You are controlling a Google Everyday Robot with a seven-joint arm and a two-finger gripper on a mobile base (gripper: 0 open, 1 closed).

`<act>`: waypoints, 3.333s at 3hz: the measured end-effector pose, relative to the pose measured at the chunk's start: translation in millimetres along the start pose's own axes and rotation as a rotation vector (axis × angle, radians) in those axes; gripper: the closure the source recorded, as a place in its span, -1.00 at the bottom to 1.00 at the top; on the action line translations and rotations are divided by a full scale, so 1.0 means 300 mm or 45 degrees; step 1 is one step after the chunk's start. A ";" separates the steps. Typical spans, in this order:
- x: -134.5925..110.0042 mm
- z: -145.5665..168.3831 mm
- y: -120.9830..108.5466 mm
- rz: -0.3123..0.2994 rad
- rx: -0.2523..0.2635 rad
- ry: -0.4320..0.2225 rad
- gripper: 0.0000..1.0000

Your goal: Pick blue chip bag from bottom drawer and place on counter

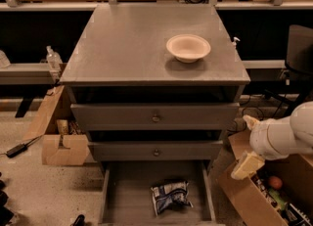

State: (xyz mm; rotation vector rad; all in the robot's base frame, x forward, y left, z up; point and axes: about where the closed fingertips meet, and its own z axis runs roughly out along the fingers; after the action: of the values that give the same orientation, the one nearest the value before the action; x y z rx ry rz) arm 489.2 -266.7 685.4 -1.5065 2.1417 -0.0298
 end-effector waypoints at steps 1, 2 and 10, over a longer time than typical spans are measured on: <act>0.040 0.146 0.065 0.016 -0.022 -0.076 -1.00; 0.082 0.357 0.123 0.034 -0.004 -0.214 -1.00; 0.065 1.390 0.561 -0.084 -0.176 -0.240 -1.00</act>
Offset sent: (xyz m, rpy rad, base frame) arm 0.0218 0.0368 -0.2469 0.3386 -0.0902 0.0327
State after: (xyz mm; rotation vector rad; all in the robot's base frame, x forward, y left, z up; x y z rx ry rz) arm 512.9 -107.1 265.1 -1.5899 1.9789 0.2326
